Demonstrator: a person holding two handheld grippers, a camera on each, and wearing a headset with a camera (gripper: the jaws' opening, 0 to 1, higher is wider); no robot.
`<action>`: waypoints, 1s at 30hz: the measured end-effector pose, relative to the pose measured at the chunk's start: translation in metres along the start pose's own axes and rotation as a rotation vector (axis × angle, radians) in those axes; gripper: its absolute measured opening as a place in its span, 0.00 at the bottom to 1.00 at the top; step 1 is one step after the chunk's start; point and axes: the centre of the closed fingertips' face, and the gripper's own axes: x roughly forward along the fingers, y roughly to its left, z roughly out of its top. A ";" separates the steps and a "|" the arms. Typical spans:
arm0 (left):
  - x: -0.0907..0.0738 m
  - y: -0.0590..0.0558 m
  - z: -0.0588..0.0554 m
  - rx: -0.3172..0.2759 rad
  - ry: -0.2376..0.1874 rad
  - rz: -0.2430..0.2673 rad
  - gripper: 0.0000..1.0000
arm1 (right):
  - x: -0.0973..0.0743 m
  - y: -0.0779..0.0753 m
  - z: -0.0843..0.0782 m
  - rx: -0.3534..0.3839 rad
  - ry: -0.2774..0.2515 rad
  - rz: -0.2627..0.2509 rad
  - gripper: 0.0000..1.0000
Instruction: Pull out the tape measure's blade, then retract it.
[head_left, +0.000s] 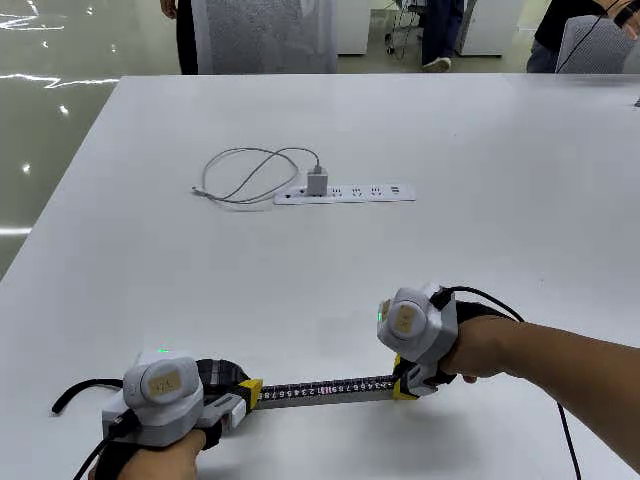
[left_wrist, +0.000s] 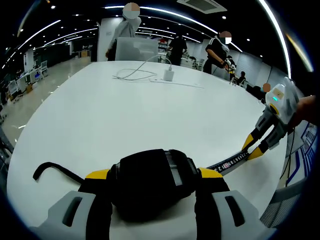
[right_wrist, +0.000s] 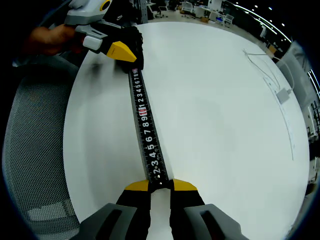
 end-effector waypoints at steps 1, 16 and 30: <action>0.000 0.000 0.000 -0.001 0.003 0.001 0.63 | 0.000 0.000 0.000 0.001 -0.001 -0.002 0.09; 0.000 0.000 -0.001 -0.002 0.007 -0.004 0.63 | 0.002 0.000 0.004 0.000 -0.004 -0.003 0.09; -0.001 -0.001 -0.001 -0.002 0.011 -0.002 0.63 | 0.002 0.002 0.009 0.006 -0.010 -0.009 0.09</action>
